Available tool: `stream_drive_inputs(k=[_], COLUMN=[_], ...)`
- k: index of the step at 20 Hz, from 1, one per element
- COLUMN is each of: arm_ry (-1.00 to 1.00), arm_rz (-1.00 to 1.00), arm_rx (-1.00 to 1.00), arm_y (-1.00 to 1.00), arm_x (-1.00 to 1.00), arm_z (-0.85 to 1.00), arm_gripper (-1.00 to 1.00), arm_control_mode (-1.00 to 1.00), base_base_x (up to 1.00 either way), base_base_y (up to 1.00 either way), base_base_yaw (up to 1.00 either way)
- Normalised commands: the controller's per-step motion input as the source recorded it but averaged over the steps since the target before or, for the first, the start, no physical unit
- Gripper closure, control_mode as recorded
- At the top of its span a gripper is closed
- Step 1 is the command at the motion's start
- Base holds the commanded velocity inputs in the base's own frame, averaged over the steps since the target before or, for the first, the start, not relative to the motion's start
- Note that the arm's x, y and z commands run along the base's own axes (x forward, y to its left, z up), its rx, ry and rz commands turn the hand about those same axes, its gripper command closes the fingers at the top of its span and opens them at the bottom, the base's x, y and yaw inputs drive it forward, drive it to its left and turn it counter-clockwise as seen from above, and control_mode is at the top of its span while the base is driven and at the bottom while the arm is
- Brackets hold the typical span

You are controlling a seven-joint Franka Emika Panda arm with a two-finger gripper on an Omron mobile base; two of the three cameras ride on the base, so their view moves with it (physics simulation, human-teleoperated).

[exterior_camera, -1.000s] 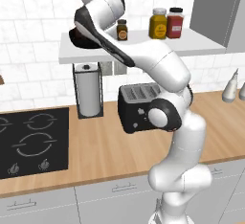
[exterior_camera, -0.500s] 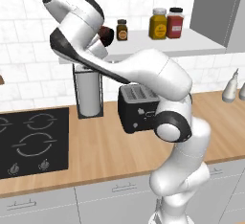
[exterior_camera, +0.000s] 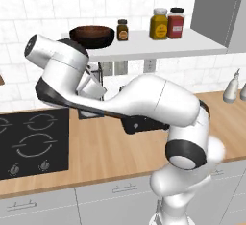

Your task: Pick up the bowls on the counter and stack them on top of one another in the open cabinet. Place the smaller bowl on top of the larger bowl.

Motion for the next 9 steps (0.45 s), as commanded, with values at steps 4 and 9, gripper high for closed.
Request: stream_drive_inputs(k=[4,9], arm_ry=[0.0,0.06], arm_rz=[0.0,0.14], arm_rx=[0.0,-0.61], arm_y=[0.0,0.38], arm_x=[0.0,-0.56], arm_z=[0.0,-0.95], arm_gripper=[-1.0,-1.0], arm_control_mode=[-1.0,-1.0], base_base_x=[0.0,0.0], base_base_y=[0.0,0.0], base_base_yaw=[0.0,0.0])
